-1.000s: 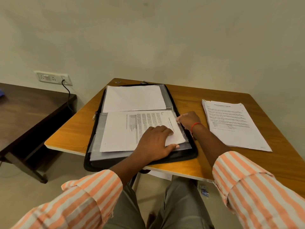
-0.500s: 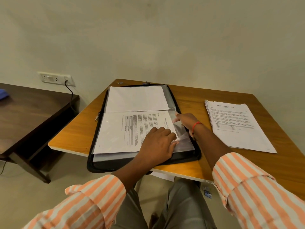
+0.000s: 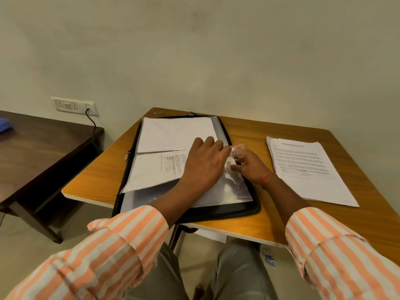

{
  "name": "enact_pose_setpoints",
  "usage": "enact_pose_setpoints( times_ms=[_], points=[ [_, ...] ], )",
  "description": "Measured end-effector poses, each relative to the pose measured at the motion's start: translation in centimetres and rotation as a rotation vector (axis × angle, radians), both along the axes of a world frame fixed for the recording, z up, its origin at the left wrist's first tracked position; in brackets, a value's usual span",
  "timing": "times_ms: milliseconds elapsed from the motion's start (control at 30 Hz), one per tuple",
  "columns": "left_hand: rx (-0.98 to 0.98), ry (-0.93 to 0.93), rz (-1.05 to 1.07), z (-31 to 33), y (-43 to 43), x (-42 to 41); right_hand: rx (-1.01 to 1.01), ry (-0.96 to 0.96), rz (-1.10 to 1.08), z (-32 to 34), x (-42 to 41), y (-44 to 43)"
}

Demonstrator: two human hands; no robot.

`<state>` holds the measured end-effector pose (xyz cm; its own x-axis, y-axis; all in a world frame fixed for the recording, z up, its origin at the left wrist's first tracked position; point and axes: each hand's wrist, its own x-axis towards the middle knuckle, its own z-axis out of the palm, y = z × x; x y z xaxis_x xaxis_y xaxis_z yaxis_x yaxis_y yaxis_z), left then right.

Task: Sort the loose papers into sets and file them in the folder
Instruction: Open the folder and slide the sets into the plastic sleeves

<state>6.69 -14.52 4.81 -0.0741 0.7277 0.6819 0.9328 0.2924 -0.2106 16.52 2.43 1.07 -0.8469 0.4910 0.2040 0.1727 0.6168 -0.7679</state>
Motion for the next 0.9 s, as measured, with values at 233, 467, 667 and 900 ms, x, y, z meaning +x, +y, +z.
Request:
enact_pose_setpoints(
  times_ms=[233, 467, 667, 900],
  points=[
    [0.194, 0.021, -0.085, -1.1, -1.4, 1.9, -0.174, 0.253, -0.140, 0.8, -3.4, -1.3],
    [-0.113, -0.306, 0.185, -5.0, -1.6, -3.7, -0.432, 0.389, -0.307, 0.7, -7.1, -0.3],
    [-0.124, -0.418, 0.216, -5.9, -1.1, -9.3, -0.355, 0.417, -0.495, 1.1, -10.1, 1.1],
    [-0.323, -0.586, 0.334, -7.1, 0.6, -12.8, 0.202, -0.003, -0.317, -2.4, -13.7, 1.4]
  ],
)
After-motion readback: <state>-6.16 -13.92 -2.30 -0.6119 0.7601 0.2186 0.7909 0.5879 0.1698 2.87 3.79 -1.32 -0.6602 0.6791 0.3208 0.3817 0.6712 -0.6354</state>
